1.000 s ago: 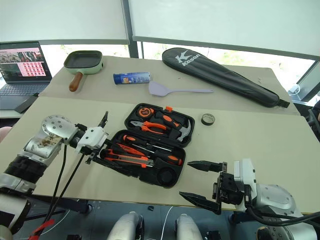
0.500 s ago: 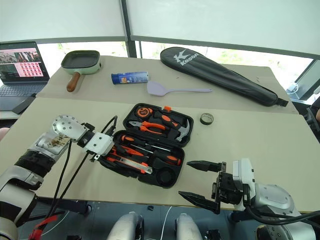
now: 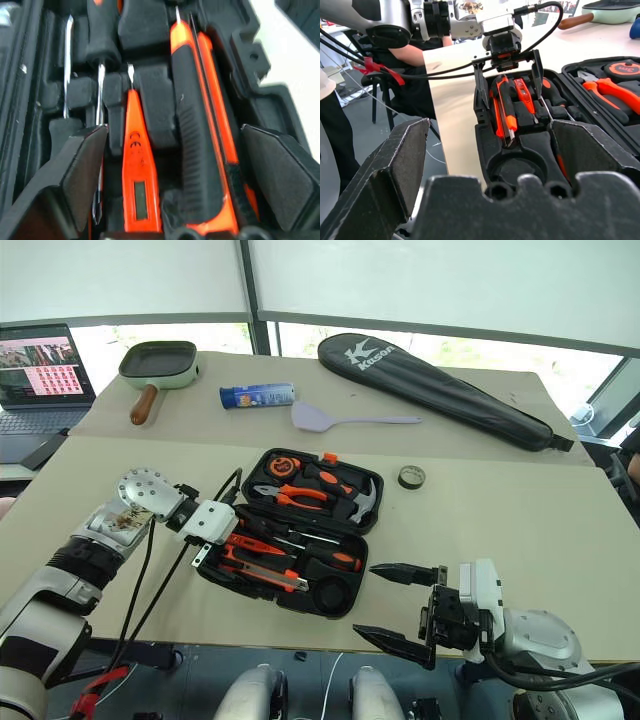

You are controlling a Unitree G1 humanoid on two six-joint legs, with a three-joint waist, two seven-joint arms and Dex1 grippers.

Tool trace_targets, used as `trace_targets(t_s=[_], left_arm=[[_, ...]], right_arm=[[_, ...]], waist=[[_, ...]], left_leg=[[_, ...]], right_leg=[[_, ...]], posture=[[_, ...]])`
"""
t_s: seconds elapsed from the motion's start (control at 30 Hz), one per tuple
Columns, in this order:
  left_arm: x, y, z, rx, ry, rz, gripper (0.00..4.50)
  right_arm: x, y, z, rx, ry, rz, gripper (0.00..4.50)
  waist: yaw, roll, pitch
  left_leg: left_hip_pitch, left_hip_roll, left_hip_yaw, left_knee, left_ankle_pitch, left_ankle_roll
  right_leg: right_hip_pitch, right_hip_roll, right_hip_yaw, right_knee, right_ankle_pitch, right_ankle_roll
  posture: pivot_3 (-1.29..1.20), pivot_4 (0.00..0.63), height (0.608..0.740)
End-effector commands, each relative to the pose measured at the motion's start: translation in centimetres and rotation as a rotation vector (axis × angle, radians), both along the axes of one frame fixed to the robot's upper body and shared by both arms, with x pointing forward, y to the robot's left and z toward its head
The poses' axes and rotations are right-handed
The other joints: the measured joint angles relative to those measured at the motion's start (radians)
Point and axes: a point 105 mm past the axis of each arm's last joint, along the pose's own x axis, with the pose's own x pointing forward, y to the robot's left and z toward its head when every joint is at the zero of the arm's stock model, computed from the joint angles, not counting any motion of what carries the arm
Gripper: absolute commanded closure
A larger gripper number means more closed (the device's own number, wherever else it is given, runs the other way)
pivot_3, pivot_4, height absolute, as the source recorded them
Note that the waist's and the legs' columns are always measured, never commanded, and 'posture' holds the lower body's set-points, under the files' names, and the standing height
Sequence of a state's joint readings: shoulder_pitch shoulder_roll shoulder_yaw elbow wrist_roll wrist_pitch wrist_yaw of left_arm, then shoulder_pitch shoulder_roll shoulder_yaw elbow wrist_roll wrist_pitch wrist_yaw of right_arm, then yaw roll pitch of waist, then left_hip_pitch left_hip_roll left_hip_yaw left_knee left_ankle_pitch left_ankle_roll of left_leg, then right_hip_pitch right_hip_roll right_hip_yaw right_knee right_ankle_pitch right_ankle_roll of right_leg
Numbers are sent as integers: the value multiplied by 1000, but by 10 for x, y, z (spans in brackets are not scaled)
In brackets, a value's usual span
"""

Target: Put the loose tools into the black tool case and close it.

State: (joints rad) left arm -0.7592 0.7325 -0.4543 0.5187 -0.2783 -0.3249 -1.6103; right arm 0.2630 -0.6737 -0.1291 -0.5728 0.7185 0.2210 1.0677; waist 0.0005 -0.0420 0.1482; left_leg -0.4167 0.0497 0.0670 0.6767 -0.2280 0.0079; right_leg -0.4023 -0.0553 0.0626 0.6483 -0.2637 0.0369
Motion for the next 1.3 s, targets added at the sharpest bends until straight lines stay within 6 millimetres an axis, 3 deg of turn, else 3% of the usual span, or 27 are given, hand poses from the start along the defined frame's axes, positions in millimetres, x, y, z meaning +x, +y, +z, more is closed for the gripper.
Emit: trace_targets(t_s=[0.03,0.1,0.13,0.17,0.33,0.5,0.73,0.87,1.13,1.3], left_arm=[[6,-1,34,-167,-7,50,15],[5,1,43,-221,19,74,15],[4,3,46,-241,32,84,537],[2,4,48,-259,58,93,698],[-4,5,40,-291,49,94,2531],[-10,2,13,-226,54,84,4444],[-14,4,-20,-109,68,78,4484],[-11,0,-28,-104,67,93,4484],[-19,-5,-57,26,108,88,4484],[-19,-4,-71,73,87,115,4484]], right_arm=[[2,0,5,8,-44,3,0],[4,-1,4,10,-46,-4,0],[5,-1,3,11,-47,-6,0],[6,-1,3,15,-46,-12,0],[9,-3,1,26,-49,-34,0],[12,-2,0,37,-64,-54,0],[9,-2,0,40,-62,-63,0],[9,-3,0,42,-61,-72,0],[11,-2,-1,48,-61,-83,0],[13,0,-1,54,-66,-88,0]], waist=[[0,0,0],[0,0,0],[1,0,0],[1,0,0],[1,0,0],[7,0,0],[12,0,0],[13,2,-1],[13,4,-3],[13,14,-15]], left_leg=[[0,0,0,0,0,0],[0,0,0,1,0,0],[0,0,0,1,0,0],[0,0,0,1,0,0],[0,0,0,0,0,0],[0,0,0,1,0,0],[0,0,0,1,0,0],[1,-1,0,1,0,0],[12,-1,0,1,0,0],[13,-1,0,1,0,0]], right_leg=[[0,0,0,0,0,0],[0,0,0,0,0,0],[0,0,0,0,0,0],[0,0,0,0,0,0],[0,0,0,1,0,0],[0,0,0,0,0,0],[0,0,0,0,0,0],[2,-1,0,0,0,0],[13,-1,-1,-1,0,1],[14,-2,-1,-2,0,1]], posture=[[0,150,740],[0,150,740],[0,150,740],[0,150,740],[0,150,740],[0,150,740],[0,150,740],[0,150,740],[0,150,740],[0,150,740]])
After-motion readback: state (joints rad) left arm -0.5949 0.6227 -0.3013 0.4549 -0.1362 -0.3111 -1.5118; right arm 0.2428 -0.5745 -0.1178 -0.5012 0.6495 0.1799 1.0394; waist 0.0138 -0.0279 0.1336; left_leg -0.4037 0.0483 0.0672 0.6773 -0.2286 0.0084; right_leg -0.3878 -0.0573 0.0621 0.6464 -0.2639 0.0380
